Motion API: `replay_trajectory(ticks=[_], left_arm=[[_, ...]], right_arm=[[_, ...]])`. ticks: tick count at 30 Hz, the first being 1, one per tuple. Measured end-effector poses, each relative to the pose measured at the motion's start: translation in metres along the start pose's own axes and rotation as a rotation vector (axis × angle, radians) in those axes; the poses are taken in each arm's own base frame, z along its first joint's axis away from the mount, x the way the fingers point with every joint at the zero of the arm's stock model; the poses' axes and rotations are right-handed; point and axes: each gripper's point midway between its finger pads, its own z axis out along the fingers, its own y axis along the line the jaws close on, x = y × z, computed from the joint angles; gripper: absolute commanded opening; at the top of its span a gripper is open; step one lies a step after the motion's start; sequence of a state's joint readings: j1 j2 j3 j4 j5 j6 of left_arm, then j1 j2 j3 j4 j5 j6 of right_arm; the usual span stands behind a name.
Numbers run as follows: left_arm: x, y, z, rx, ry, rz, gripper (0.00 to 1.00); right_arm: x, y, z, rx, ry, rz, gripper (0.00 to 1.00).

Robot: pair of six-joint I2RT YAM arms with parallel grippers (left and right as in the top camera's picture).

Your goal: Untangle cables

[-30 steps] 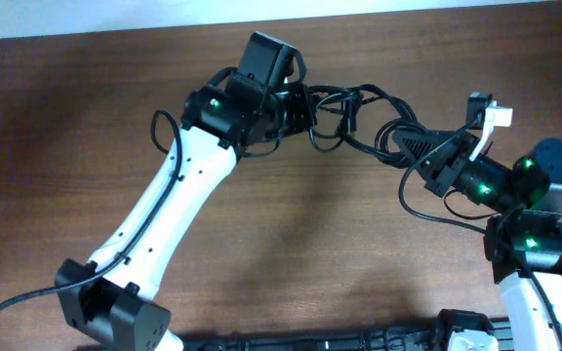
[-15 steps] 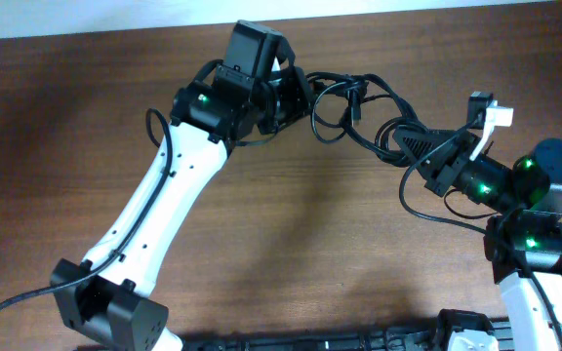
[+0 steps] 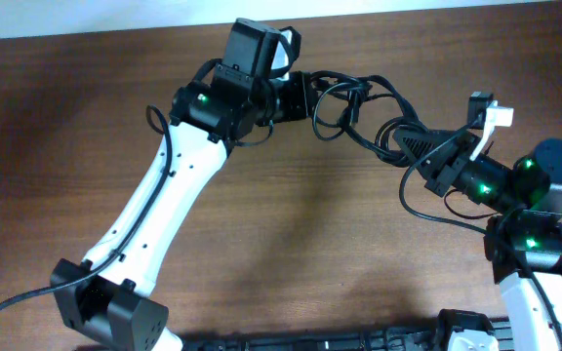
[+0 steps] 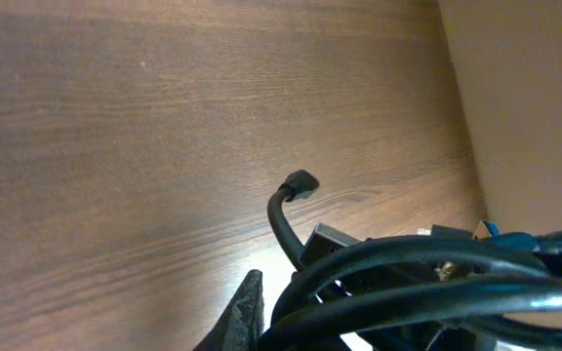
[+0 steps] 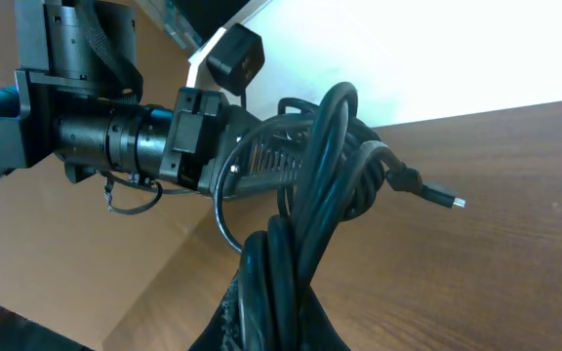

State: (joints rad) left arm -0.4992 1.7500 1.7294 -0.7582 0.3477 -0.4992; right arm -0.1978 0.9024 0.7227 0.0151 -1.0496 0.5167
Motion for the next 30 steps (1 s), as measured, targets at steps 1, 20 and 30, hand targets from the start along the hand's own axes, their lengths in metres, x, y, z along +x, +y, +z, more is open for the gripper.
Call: replay_trajectory(ticks=[1,20,30], left_arm=[[0.0,0.0,0.0,0.0,0.0,0.021,0.0],[-0.029,0.021,-0.006,-0.115,-0.096,0.513,0.0],[-0.066,-0.018,-0.013,-0.011,-0.283,0.773,0.0]], right_arm=[[0.0,0.0,0.0,0.0,0.0,0.0,0.16],[0.0,0.006,-0.003,-0.021,0.004,-0.006,0.99],[0.005,-0.009,0.003,-0.007,0.027,0.121,0.87]])
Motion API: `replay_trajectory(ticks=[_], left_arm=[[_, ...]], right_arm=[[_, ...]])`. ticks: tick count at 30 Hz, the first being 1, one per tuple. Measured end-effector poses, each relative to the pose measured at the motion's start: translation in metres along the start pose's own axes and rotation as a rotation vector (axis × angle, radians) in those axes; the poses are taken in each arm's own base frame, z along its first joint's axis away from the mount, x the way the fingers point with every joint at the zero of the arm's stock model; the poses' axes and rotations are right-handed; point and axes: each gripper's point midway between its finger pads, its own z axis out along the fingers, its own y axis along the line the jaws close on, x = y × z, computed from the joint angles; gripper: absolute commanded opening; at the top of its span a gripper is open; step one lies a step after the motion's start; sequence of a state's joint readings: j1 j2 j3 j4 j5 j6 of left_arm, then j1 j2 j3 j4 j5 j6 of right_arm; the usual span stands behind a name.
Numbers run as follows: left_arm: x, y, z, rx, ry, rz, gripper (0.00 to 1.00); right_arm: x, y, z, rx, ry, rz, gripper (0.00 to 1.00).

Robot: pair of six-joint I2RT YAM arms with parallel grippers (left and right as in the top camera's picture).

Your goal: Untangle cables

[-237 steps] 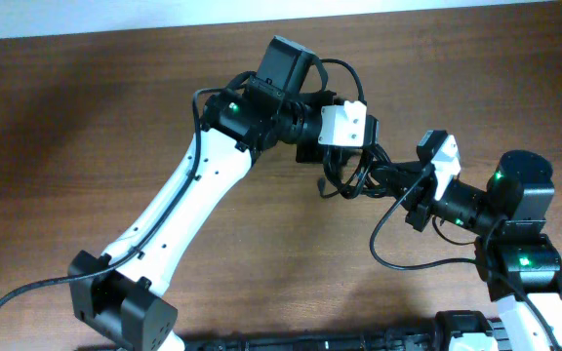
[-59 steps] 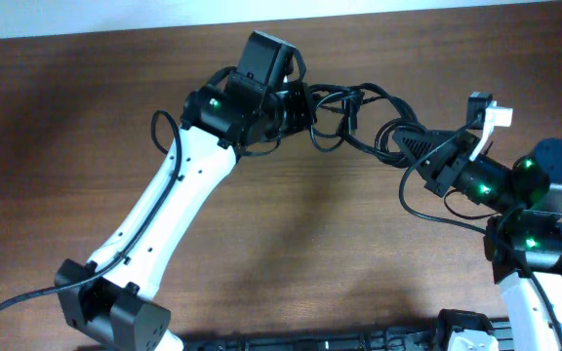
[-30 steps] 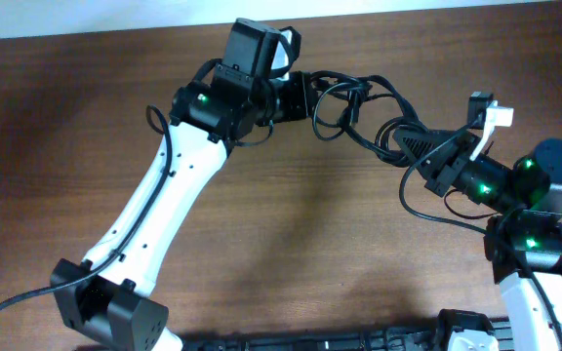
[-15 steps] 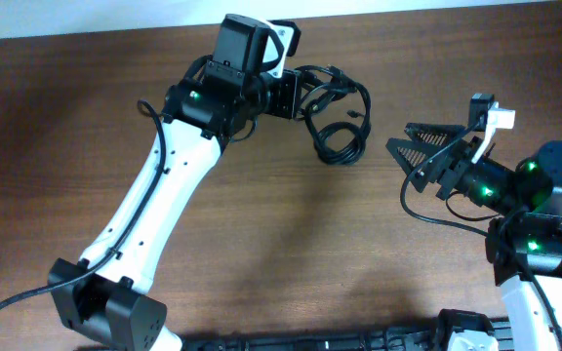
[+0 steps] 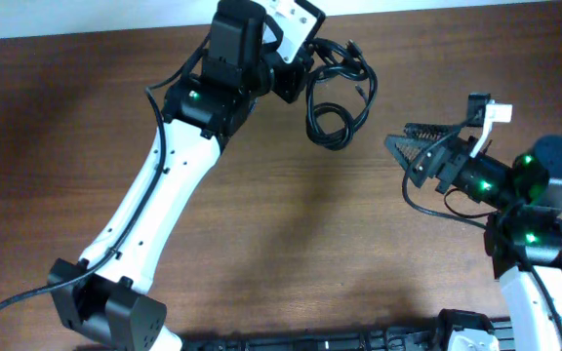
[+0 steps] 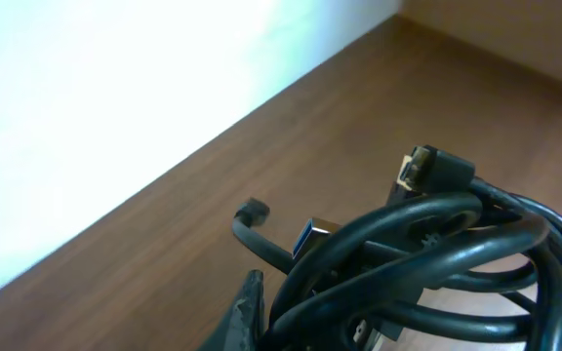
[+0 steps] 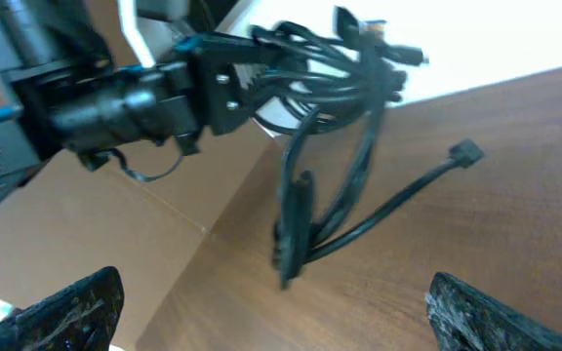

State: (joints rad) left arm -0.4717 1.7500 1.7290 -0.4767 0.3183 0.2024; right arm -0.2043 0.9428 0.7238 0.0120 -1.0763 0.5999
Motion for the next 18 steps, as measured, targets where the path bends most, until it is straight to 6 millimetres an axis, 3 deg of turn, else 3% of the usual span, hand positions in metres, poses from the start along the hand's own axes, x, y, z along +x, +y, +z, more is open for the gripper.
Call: replay_trajectory(ticks=[3,7,13,15,17,18], left_arm=[[-0.003,-0.014,-0.001,0.08,-0.018,0.042,0.0],[-0.007,-0.032,-0.003,0.185,-0.048,0.086,0.0],[-0.012,-0.065,-0.005,0.31,-0.078,0.131,0.0],[-0.013,-0.074,-0.005,0.335,-0.081,0.141,0.0],[-0.014,-0.084,-0.004,0.359,-0.084,0.149,0.0],[-0.014,-0.087,-0.004,0.366,-0.085,0.152,0.0]], right_arm=[[0.002,-0.006,0.003,-0.003,0.015,0.022,0.93],[0.0,-0.001,0.004,-0.042,0.022,-0.007,0.93],[0.003,0.007,0.004,-0.082,0.043,-0.019,0.74],[0.003,0.007,0.004,-0.086,0.046,-0.019,0.54],[0.004,0.008,0.004,-0.09,0.048,-0.02,0.2],[0.004,0.008,0.004,-0.092,0.049,-0.023,0.13]])
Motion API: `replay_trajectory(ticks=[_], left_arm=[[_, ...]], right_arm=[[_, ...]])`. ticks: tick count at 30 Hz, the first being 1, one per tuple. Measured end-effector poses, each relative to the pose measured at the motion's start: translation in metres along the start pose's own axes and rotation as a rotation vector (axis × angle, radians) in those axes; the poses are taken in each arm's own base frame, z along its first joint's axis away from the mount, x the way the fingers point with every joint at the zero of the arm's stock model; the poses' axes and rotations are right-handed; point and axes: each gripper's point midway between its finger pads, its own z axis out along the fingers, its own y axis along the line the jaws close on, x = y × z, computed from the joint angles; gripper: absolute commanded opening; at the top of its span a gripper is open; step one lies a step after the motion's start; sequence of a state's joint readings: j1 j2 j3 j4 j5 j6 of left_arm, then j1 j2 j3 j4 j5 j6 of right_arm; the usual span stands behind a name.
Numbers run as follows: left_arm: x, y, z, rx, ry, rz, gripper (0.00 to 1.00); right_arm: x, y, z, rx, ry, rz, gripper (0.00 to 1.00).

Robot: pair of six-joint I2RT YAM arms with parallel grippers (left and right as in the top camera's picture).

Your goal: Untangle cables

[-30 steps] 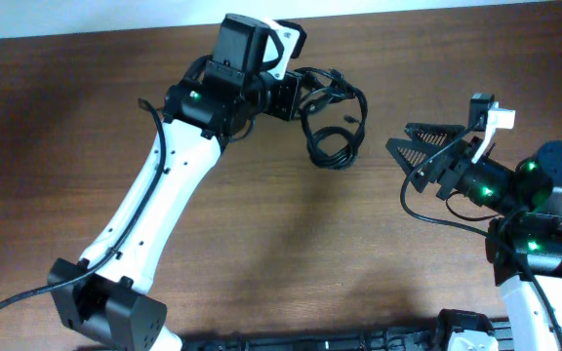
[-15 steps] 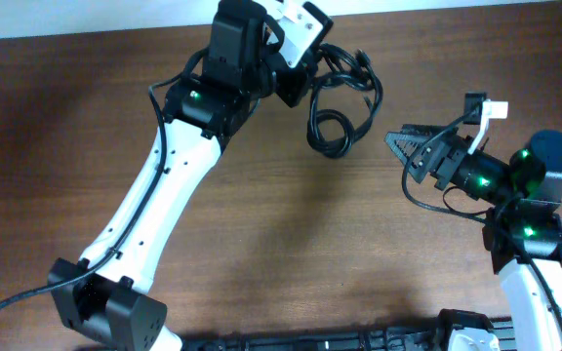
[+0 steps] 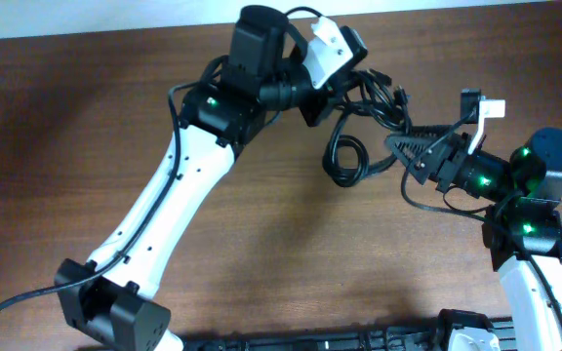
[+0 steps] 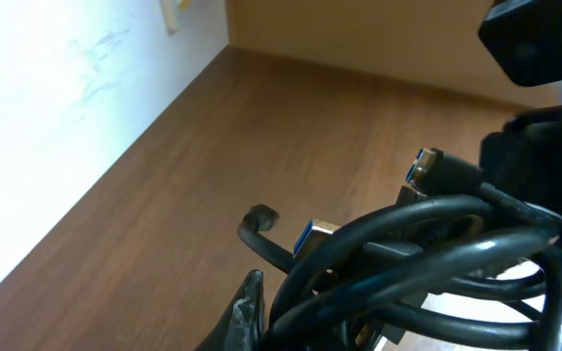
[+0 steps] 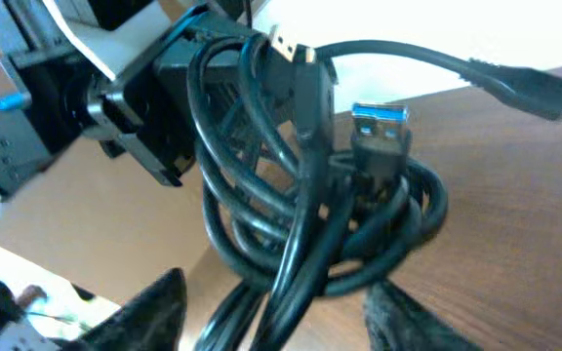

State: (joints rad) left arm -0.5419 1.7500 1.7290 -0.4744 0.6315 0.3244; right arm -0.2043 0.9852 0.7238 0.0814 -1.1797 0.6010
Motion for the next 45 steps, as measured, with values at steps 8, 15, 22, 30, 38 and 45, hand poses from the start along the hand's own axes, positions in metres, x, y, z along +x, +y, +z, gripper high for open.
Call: replay_trajectory(ticks=[8,15,22,30,38,45], left_arm=[[0.0,0.0,0.0,-0.002,0.001,0.004,0.0],[0.027,-0.003,-0.001,-0.004,0.107,-0.063,0.0],[0.07,-0.005,-0.01,-0.043,0.295,-0.087,0.0],[0.069,0.01,-0.011,-0.124,0.296,-0.088,0.0],[0.067,0.054,-0.021,-0.416,0.266,-0.331,0.0],[0.053,0.07,-0.038,-0.553,0.187,-0.454,0.0]], right_arm=[[0.001,0.001,0.0,-0.006,0.005,-0.001,0.04],[0.002,0.002,0.0,-0.012,0.011,0.002,0.04],[0.001,0.003,0.0,-0.013,0.008,-0.006,0.04],[0.001,0.002,0.0,-0.013,0.007,-0.007,0.04],[0.0,0.001,0.0,-0.006,0.003,-0.01,0.04],[0.0,0.0,0.0,0.002,0.0,-0.005,0.22]])
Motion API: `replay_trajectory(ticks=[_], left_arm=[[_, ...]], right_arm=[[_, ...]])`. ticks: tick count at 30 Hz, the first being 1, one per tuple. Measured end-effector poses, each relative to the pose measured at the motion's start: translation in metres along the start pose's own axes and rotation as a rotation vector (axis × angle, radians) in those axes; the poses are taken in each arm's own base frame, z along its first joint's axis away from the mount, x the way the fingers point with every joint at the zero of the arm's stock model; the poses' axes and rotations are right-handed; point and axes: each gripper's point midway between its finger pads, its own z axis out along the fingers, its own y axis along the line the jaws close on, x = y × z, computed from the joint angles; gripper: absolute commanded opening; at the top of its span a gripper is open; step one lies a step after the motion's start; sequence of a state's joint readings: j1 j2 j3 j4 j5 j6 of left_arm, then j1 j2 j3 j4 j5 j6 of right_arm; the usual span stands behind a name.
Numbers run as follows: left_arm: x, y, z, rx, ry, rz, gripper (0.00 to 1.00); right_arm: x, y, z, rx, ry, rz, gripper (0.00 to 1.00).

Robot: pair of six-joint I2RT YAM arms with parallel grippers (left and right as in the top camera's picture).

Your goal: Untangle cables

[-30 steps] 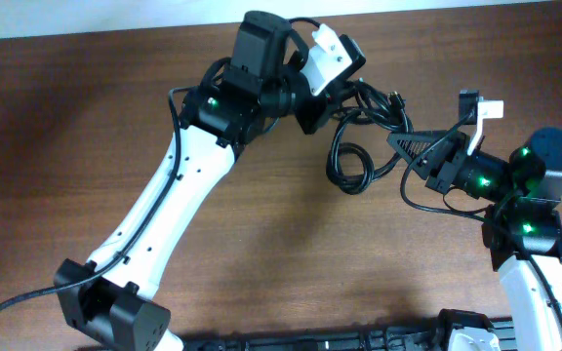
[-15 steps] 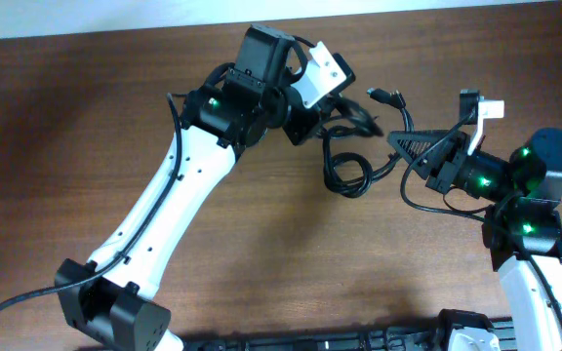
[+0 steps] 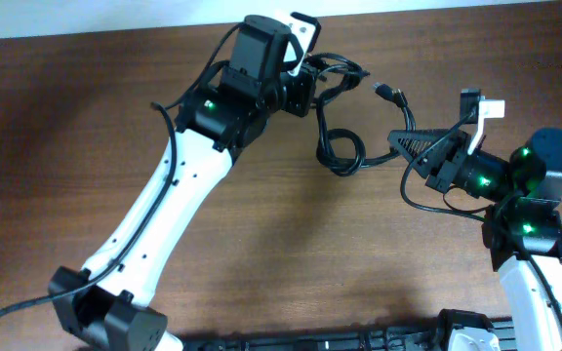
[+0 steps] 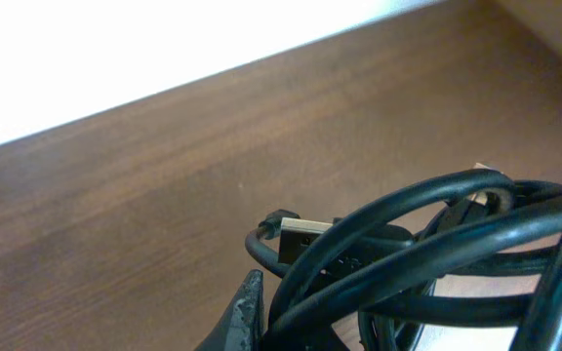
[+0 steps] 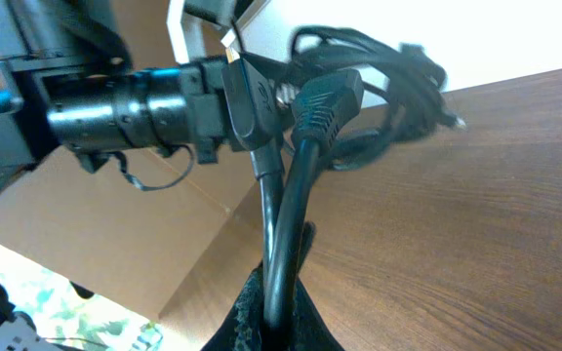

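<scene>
A tangled bundle of black cables (image 3: 338,146) hangs between both arms above the brown table. My left gripper (image 3: 305,93) is shut on the bundle's upper part, where a USB plug (image 4: 301,230) and looping strands (image 4: 427,244) crowd its fingers (image 4: 249,312). My right gripper (image 3: 400,146) is shut on one thick black cable (image 5: 283,234), which rises to a moulded plug (image 5: 325,102) beside the left gripper (image 5: 252,97). A loose connector end (image 3: 388,94) sticks out to the right of the bundle.
The brown wooden table (image 3: 291,253) runs under both arms. Its far edge (image 3: 437,8) meets a white wall just behind the bundle. The left arm's white link (image 3: 154,224) crosses the table's left half. A cardboard-coloured surface (image 5: 115,253) shows past the table.
My right gripper was open with the bundle in front of it; now it is shut on one thick black cable. The left gripper sits a little further left, still holding the bundle.
Both grippers first held the bundle between them. Then the right gripper was open and apart while the left held the bundle at the far edge. The bundle then stood at the open right jaws, which now grip one cable.
</scene>
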State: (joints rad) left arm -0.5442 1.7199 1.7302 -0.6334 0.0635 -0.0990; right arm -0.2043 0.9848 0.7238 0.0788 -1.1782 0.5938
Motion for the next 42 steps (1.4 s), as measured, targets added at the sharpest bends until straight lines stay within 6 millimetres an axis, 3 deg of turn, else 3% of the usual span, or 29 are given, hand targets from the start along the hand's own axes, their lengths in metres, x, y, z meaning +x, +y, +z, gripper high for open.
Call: replay_trajectory(ticks=[1,4,8,18,29,37,42], left_arm=[[-0.004,0.0,-0.003,-0.004,-0.016,-0.007,0.0],[-0.016,0.004,-0.014,-0.027,-0.063,-0.019,0.0],[-0.022,0.006,-0.022,-0.036,-0.085,-0.025,0.0],[-0.025,-0.019,-0.032,0.103,-0.09,-0.017,0.0],[-0.022,-0.06,-0.041,0.347,-0.07,-0.003,0.0],[-0.019,-0.086,-0.051,0.497,-0.057,0.009,0.0],[-0.014,-0.121,-0.058,0.579,-0.049,0.048,0.0]], right_arm=[[0.001,-0.001,0.0,0.005,0.001,0.008,0.36],[0.004,-0.006,0.0,0.027,0.006,0.043,0.62],[0.003,-0.008,0.0,0.037,0.001,0.048,0.73],[0.003,-0.007,-0.001,0.038,-0.001,0.032,0.74],[0.003,-0.006,0.0,0.03,0.002,-0.007,0.74],[0.0,0.013,-0.001,-0.054,0.016,-0.092,0.74],[0.002,0.016,-0.001,-0.071,0.027,-0.093,0.71]])
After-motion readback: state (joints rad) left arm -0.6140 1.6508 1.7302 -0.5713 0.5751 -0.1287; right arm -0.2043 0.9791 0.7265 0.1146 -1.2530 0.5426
